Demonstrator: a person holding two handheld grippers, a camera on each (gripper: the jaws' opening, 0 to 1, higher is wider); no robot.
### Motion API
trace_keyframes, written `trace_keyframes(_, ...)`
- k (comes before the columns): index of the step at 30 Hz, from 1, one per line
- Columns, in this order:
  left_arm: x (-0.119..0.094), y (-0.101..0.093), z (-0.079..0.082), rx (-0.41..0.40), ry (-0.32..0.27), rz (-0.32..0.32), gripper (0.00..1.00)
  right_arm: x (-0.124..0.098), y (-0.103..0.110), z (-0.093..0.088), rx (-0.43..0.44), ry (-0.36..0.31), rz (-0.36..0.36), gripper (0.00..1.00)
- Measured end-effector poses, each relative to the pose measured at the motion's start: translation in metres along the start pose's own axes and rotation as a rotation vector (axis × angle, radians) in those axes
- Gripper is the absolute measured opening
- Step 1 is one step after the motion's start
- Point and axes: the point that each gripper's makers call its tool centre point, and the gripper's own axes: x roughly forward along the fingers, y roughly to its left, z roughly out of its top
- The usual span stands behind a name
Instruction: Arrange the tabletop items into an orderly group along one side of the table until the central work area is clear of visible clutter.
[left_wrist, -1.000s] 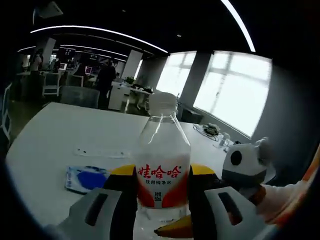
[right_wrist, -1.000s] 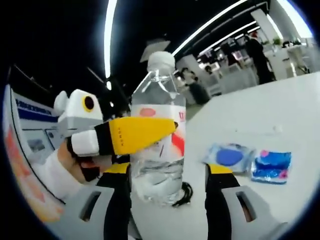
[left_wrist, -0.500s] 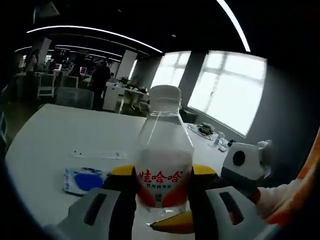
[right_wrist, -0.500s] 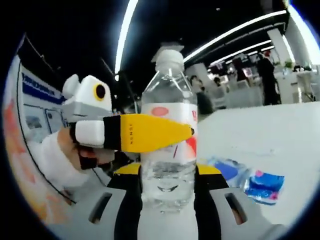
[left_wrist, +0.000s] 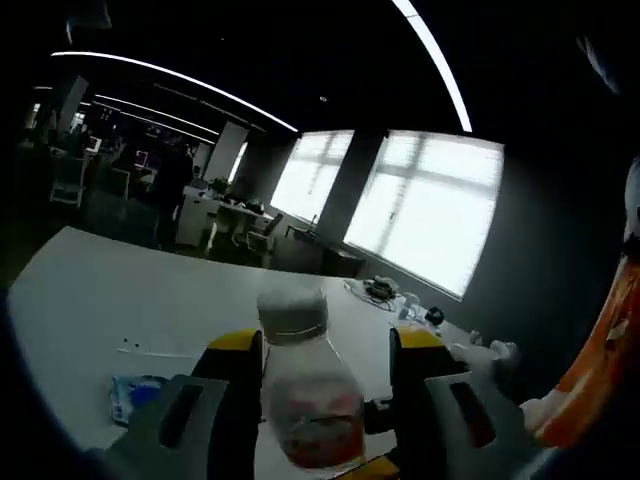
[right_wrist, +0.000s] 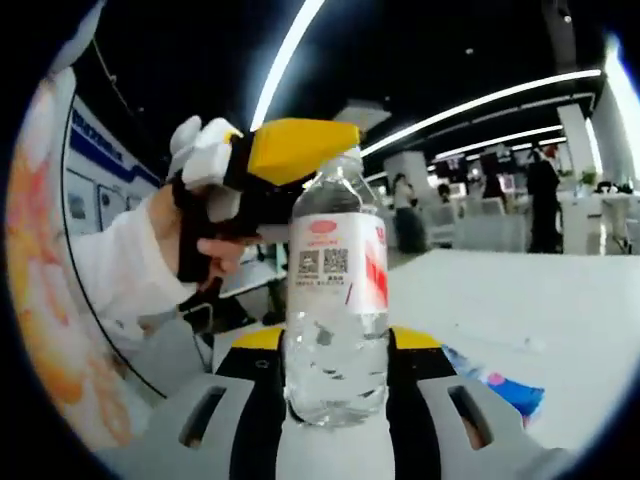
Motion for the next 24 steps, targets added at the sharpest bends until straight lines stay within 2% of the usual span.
trace_keyframes(5, -0.003, 0.005, 0.006, 0.035, 0.012, 0.021, 0.23, 0.0, 0.004, -0.001, 0.002, -0.013, 0.009, 0.37)
trace_keyframes(9, -0.004, 0.003, 0.004, 0.038, 0.028, 0.023, 0.22, 0.001, 0.005, -0.001, -0.003, -0.014, 0.003, 0.37)
trace_keyframes(14, -0.005, 0.003, 0.003, 0.036, 0.02, 0.025, 0.21, 0.004, 0.002, -0.004, -0.029, -0.005, -0.013, 0.39)
trace_keyframes(18, -0.007, 0.005, 0.002, 0.041, 0.022, 0.035, 0.21, 0.008, 0.001, -0.006, -0.014, -0.002, 0.0, 0.39)
trace_keyframes(22, -0.009, 0.013, -0.001, 0.049, 0.026, 0.064, 0.21, 0.011, -0.002, -0.021, 0.044, 0.062, -0.002, 0.39)
trace_keyframes(24, -0.012, 0.021, 0.0, 0.054, 0.023, 0.086, 0.21, 0.009, -0.002, -0.03, 0.057, 0.091, 0.0, 0.44)
